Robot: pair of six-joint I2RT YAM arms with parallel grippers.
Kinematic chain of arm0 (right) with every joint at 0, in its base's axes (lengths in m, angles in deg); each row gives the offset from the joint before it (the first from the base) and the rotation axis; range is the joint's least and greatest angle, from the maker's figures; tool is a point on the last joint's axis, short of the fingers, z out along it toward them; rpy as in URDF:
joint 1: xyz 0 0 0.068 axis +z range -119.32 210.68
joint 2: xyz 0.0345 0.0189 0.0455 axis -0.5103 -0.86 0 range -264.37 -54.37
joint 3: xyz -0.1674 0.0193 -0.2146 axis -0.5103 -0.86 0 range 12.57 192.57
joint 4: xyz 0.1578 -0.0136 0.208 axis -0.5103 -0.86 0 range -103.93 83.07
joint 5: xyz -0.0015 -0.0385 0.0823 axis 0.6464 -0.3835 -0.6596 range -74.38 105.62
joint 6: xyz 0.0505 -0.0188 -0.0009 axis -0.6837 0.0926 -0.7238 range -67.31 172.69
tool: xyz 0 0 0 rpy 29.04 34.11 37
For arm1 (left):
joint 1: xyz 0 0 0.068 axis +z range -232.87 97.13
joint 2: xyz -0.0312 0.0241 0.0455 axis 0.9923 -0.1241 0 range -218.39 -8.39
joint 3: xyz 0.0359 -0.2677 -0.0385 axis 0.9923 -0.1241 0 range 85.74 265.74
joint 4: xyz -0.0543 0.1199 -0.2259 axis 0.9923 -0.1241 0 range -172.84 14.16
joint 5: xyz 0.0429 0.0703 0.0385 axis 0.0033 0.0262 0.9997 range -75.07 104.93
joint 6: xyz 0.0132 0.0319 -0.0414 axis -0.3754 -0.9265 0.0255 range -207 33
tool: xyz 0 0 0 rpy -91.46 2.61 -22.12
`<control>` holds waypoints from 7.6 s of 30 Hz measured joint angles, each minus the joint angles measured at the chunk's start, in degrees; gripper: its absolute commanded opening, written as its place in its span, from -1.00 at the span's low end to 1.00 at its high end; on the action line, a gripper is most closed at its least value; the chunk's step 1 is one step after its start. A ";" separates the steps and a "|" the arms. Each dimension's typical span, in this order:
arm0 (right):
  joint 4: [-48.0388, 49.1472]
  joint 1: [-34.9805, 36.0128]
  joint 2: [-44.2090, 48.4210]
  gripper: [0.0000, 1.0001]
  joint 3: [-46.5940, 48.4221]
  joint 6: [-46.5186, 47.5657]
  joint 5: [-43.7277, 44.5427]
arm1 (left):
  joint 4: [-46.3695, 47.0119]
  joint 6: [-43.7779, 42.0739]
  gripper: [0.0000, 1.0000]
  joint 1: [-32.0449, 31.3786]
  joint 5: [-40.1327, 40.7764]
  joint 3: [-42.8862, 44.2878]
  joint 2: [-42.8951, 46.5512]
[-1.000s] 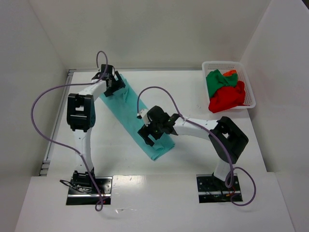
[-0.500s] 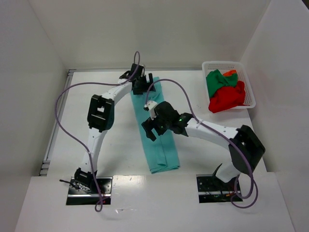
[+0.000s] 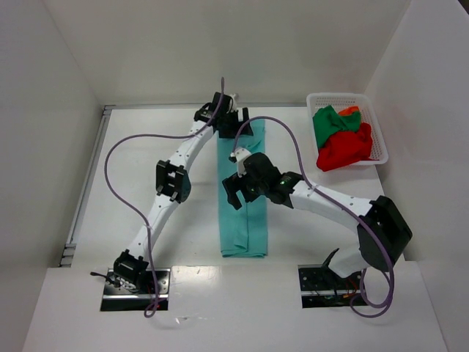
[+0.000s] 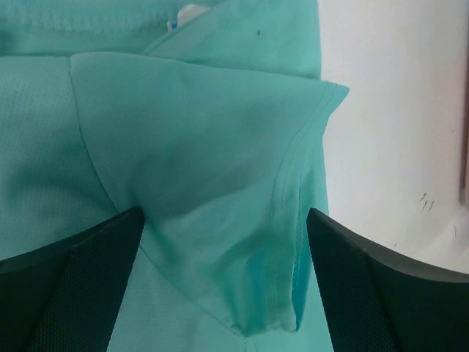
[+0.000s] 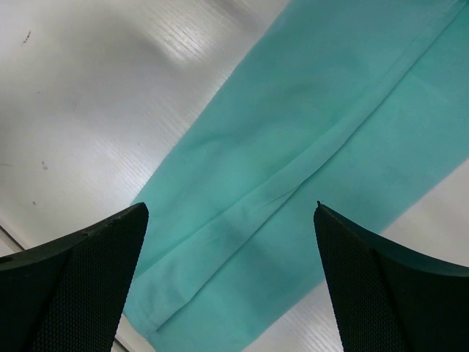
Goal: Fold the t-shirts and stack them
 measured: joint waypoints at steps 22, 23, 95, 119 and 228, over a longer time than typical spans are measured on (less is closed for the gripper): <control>-0.52 0.00 -3.32 0.98 0.39 -1.60 1.14 | -22.69 -5.40 1.00 0.28 20.68 -0.68 34.18; -0.55 0.00 -3.32 0.98 0.42 -1.60 1.42 | -22.49 -5.92 1.00 0.15 21.18 -1.73 38.16; -16.26 14.69 0.76 -0.31 -9.18 -39.19 8.11 | 25.79 7.17 0.93 -12.48 -0.37 -127.67 91.21; -15.47 15.15 2.45 0.17 -8.63 -41.90 4.98 | 27.28 11.10 0.47 -17.49 3.56 -127.95 87.23; -13.77 16.90 2.54 -0.75 -13.79 -47.06 11.82 | 33.38 19.61 0.12 -24.63 0.35 -136.37 90.44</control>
